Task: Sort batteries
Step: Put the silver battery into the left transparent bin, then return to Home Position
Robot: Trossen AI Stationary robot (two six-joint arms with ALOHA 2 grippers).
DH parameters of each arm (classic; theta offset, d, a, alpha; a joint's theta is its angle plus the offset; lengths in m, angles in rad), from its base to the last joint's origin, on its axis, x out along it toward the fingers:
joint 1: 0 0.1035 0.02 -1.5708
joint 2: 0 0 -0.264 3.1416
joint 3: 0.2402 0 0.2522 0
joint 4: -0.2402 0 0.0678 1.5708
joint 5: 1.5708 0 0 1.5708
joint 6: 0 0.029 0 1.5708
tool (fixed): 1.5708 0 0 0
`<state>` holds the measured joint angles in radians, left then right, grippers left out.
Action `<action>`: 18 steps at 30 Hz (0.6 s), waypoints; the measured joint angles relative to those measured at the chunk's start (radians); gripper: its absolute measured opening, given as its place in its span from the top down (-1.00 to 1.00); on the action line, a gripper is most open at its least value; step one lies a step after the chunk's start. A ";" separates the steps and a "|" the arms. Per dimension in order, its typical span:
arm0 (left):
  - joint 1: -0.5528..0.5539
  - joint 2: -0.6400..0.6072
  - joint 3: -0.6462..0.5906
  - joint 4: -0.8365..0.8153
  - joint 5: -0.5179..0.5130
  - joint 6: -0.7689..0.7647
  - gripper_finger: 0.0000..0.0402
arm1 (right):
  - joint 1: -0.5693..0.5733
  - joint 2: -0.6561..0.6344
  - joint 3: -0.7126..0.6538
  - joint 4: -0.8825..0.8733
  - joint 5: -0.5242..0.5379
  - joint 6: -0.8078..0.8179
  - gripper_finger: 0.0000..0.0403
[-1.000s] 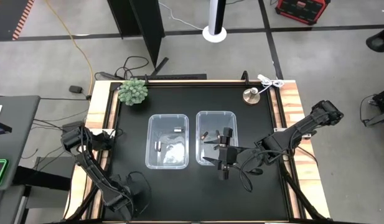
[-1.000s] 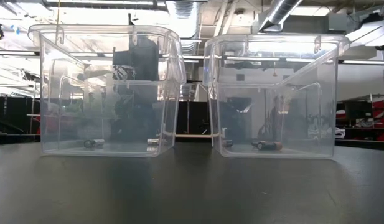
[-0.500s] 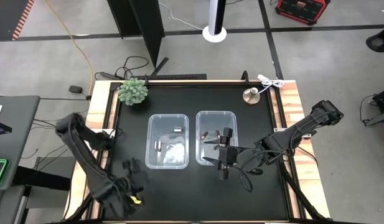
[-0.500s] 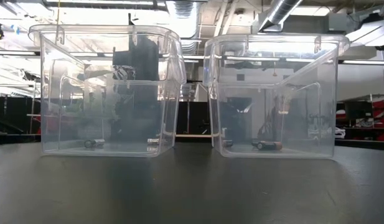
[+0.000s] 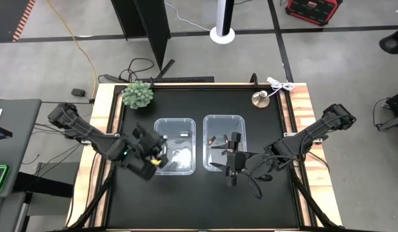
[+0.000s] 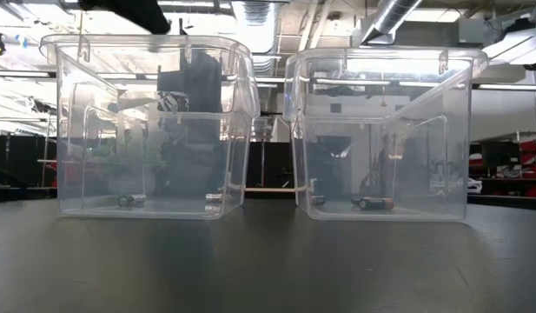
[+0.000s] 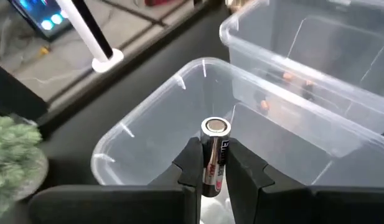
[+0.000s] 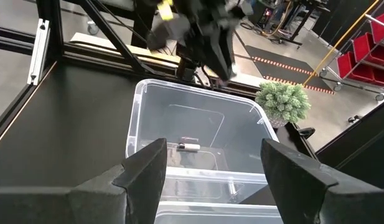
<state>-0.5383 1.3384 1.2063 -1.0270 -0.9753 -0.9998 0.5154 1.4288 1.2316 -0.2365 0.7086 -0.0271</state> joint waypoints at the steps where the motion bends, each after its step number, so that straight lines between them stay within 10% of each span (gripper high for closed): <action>1: 0.031 -0.006 -0.021 0.043 0.025 0.037 0.81 | 0.000 0.000 0.000 0.000 0.000 0.000 -0.37; 9: 0.218 -0.011 -0.106 0.217 0.157 0.204 0.78 | 0.000 0.000 0.000 -0.001 0.000 -0.007 -0.37; 18: 0.258 -0.013 -0.112 0.218 0.149 0.262 -0.12 | 0.001 0.000 0.000 -0.002 0.000 -0.007 -0.37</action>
<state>-0.2798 1.3254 1.0946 -0.8091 -0.8259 -0.7374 0.5159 1.4287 1.2316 -0.2390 0.7083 -0.0345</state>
